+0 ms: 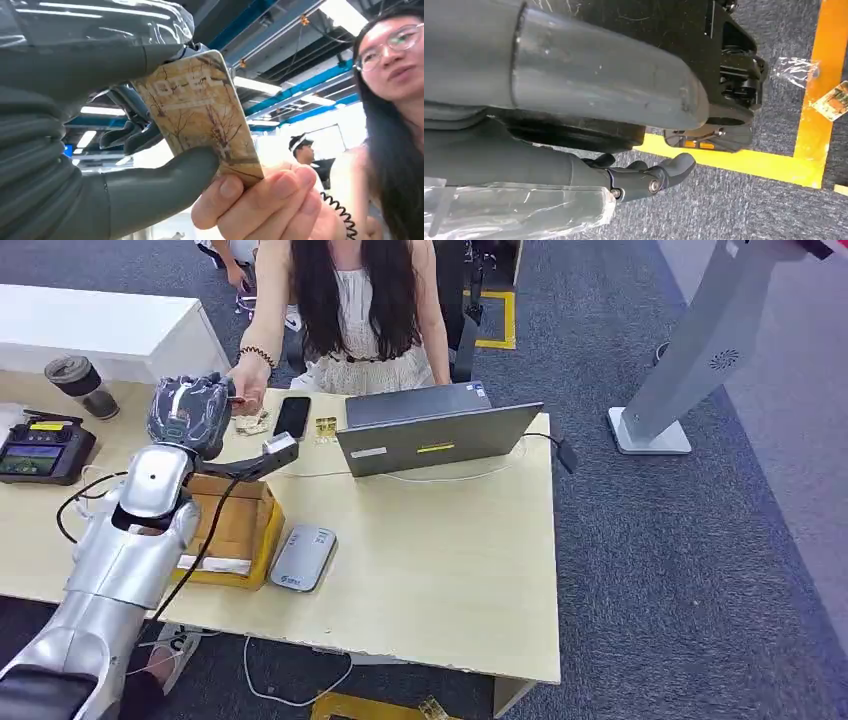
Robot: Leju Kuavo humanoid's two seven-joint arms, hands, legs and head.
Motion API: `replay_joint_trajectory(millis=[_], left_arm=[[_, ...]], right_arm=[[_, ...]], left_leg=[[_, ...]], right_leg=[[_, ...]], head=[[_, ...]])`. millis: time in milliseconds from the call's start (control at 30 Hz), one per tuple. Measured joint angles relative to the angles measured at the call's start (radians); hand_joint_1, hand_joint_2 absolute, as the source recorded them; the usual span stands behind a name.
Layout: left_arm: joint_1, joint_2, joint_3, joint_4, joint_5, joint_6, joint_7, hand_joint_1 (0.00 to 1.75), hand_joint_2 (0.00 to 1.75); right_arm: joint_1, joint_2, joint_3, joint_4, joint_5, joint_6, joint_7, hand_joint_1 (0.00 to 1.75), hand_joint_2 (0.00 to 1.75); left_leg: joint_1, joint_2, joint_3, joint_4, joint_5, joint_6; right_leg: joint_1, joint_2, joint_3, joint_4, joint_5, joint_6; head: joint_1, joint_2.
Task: Pass the card to the sensor for recognition and then transmit it.
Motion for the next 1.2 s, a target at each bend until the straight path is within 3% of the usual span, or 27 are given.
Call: replay_joint_trajectory(millis=[267, 300, 533, 700, 800, 967, 1200], left_arm=[[0.0, 0.009, 0.005, 0.014, 0.0, 0.0, 0.001, 1.75, 1.75], [0.0, 0.011, 0.005, 0.016, 0.0, 0.0, 0.002, 0.0, 1.75], [-0.002, 0.011, 0.015, 0.023, 0.01, -0.014, -0.004, 0.0, 1.75], [0.016, -0.002, 0.025, 0.008, 0.036, -0.002, -0.016, 0.0, 1.75], [0.062, -0.038, 0.045, -0.064, 0.114, 0.006, -0.048, 0.0, 1.75], [0.107, -0.085, 0.046, -0.186, 0.148, -0.02, -0.055, 0.0, 1.75], [0.183, -0.099, 0.046, -0.3, 0.164, -0.045, -0.057, 0.0, 1.75]], right_arm=[[0.0, 0.001, 0.004, 0.002, 0.009, 0.0, 0.0, 0.0, 0.0], [0.0, 0.002, 0.007, 0.003, 0.01, 0.0, 0.002, 0.0, 0.0], [0.001, 0.004, 0.018, 0.008, 0.026, -0.01, 0.015, 0.0, 0.0], [0.014, 0.001, 0.027, 0.009, 0.027, -0.01, -0.021, 0.0, 0.0], [0.018, 0.001, 0.027, 0.008, 0.025, -0.01, -0.011, 0.0, 0.0], [0.014, 0.006, 0.027, 0.008, 0.024, -0.01, 0.029, 0.0, 0.0], [0.014, 0.006, 0.027, 0.008, 0.022, -0.01, 0.029, 0.0, 0.0]], left_leg=[[0.0, 0.0, 0.0, 0.0, 0.0, 0.0], [0.0, 0.0, 0.0, 0.0, 0.0, 0.0], [0.0, 0.0, 0.0, 0.0, 0.0, 0.0], [0.0, 0.0, 0.0, 0.0, 0.0, 0.0], [0.0, 0.0, -0.001, 0.0, 0.0, 0.0], [0.0, 0.0, -0.001, 0.0, 0.0, 0.0], [0.0, 0.0, -0.002, 0.0, 0.0, 0.0]], right_leg=[[0.0, 0.0, 0.0, 0.0, 0.0, 0.0], [0.0, 0.0, 0.0, 0.0, 0.0, 0.0], [0.0, 0.0, -0.001, 0.0, 0.0, 0.0], [0.0, 0.0, -0.001, 0.0, 0.0, 0.0], [0.0, 0.0, -0.001, 0.0, 0.0, 0.0], [0.0, 0.0, -0.001, 0.0, 0.0, 0.0], [0.0, 0.0, -0.001, 0.0, 0.0, 0.0]], head=[[-0.001, 0.0], [-0.001, 0.0], [0.0, 0.0], [-0.001, 0.0], [-0.001, 0.0], [-0.001, 0.0], [0.0, 0.0]])
